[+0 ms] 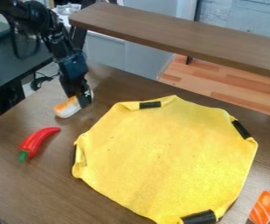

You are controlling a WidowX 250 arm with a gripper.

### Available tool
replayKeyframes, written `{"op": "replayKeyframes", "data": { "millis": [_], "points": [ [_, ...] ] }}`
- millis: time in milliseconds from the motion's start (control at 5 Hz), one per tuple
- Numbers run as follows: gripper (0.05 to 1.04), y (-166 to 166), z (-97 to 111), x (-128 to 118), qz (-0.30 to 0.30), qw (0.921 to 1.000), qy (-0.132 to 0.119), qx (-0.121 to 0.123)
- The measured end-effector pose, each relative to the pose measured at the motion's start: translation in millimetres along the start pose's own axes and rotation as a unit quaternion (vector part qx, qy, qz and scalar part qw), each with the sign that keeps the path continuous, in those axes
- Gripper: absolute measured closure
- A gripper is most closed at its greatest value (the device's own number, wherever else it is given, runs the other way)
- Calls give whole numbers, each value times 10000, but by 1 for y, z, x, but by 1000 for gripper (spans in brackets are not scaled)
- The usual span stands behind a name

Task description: Move the brown figure from the bottom right to left

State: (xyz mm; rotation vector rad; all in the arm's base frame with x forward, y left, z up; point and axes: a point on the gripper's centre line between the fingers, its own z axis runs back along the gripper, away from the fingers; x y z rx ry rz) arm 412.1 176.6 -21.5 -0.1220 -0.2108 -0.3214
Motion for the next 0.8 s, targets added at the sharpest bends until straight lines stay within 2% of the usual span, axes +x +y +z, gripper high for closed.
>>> {"op": "replayKeyframes", "data": {
  "millis": [200,400,600,800],
  "points": [
    [83,-7,30,14,61,9994,-350,22],
    [84,-27,54,30,-73,9981,-607,-30],
    [84,-67,85,43,-437,9952,-870,-82],
    [84,-115,112,56,-1128,9879,-1048,-192]
  ]
}}
